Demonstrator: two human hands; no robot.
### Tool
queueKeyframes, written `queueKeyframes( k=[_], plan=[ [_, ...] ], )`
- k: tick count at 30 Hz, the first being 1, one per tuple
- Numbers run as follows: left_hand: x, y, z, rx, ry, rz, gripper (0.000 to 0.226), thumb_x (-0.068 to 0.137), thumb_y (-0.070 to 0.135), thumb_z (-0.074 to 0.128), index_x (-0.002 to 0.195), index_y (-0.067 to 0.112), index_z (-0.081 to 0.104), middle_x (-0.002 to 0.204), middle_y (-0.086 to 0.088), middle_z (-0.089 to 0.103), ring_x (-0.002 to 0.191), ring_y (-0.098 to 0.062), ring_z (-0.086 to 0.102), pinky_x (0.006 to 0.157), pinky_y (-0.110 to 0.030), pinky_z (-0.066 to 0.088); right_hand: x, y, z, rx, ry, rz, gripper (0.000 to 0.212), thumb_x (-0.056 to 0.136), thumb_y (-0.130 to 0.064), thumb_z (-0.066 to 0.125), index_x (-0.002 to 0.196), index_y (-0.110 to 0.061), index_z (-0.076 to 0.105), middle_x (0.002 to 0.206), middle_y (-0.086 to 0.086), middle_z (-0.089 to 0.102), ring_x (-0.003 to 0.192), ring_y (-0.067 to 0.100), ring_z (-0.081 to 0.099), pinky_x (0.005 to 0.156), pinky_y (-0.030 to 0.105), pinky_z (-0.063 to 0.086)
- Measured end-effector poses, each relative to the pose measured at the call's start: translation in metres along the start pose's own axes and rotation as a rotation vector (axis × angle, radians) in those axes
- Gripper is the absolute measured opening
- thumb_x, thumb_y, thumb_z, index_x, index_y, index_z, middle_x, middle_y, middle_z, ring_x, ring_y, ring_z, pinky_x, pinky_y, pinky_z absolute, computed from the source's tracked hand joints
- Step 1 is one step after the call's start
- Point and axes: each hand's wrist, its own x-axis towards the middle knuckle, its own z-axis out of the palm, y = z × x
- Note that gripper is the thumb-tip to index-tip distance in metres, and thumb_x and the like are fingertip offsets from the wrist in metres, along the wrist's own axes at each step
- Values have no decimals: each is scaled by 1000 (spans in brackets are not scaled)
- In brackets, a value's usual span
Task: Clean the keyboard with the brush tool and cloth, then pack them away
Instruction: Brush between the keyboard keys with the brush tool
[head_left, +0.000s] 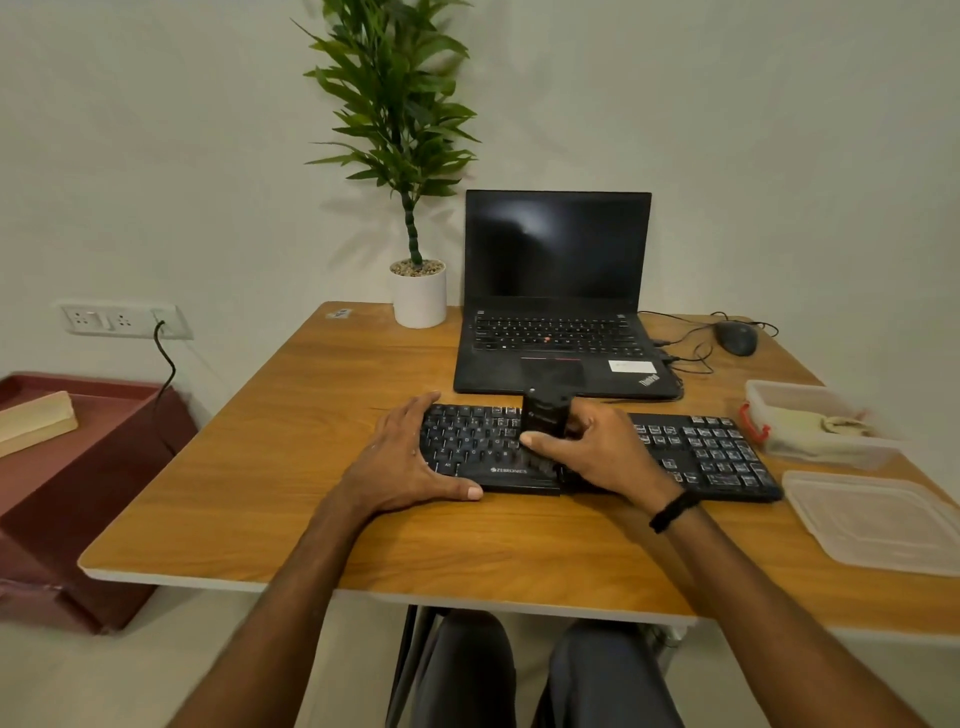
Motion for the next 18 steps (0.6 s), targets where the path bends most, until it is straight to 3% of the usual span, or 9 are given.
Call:
queueKeyframes(
  k=[4, 7, 11, 14, 18],
  plan=[
    [0, 0, 0, 4, -4, -4, 147, 38, 95, 76, 159, 43, 9, 167, 5, 16, 151, -21, 19, 120, -58, 30, -3, 6, -3, 95, -181, 71, 42, 79, -36, 79, 117, -34, 62, 108, -19, 67, 98, -7, 64, 81, 14, 52],
    [1, 1, 0, 7, -13, -13, 148, 37, 96, 74, 159, 43, 9, 168, 5, 15, 152, -23, 18, 119, -60, 30, -3, 9, -6, -5, -9, 25, 43, 79, -42, 77, 118, -29, 64, 110, -18, 65, 97, -6, 61, 81, 13, 49],
    [0, 1, -1, 10, -17, -15, 148, 38, 96, 74, 159, 43, 8, 168, 4, 14, 152, -24, 18, 119, -60, 30, -7, 14, -7, 101, -166, 100, 43, 77, -38, 79, 116, -33, 63, 113, -13, 69, 102, 0, 66, 89, 24, 54],
    [1, 1, -1, 10, -16, -21, 148, 38, 96, 74, 159, 43, 7, 168, 4, 14, 152, -24, 18, 119, -60, 30, -6, 16, -9, 26, 19, 52, 42, 80, -40, 76, 118, -27, 63, 110, -13, 68, 98, 0, 65, 83, 21, 55],
    [0, 2, 0, 13, -16, -15, 150, 38, 95, 74, 160, 41, 7, 168, 4, 14, 152, -23, 18, 120, -59, 29, -11, 18, -6, 223, -145, 115, 42, 76, -30, 80, 115, -28, 62, 104, -12, 72, 95, 0, 69, 78, 19, 56]
  ],
)
